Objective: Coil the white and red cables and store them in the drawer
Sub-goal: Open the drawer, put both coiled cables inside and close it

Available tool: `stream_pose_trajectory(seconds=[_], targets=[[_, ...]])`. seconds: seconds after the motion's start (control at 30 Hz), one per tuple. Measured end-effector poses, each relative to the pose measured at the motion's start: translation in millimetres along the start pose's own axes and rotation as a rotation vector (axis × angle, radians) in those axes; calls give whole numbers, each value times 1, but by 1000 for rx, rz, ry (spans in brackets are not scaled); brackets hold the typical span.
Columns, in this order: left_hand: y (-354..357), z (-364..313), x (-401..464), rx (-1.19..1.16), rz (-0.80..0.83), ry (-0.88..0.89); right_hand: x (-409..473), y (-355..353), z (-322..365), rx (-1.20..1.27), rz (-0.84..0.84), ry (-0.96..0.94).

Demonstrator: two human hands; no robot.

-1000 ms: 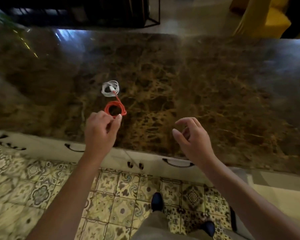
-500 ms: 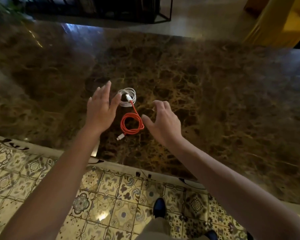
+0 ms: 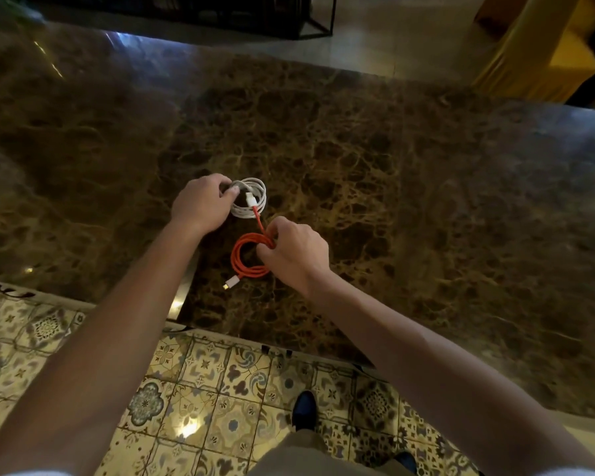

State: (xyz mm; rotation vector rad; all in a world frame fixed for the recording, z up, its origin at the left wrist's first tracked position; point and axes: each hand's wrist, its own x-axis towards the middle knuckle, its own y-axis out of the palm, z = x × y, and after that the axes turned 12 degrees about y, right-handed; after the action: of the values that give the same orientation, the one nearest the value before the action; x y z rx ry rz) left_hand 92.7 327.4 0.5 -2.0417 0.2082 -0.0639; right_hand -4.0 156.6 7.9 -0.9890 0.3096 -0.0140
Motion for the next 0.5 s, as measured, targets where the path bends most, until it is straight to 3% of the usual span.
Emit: stream_pose_trajectory(seconds=[0.1, 0.27, 0.5], targets=[[1, -2, 4, 30, -38, 1, 0, -2, -2, -44, 30, -50], [-2, -7, 5, 81, -36, -26, -15, -8, -9, -71, -71, -190], [0, -14, -7, -100, -112, -14, -33, -29, -35, 4, -118, -266]])
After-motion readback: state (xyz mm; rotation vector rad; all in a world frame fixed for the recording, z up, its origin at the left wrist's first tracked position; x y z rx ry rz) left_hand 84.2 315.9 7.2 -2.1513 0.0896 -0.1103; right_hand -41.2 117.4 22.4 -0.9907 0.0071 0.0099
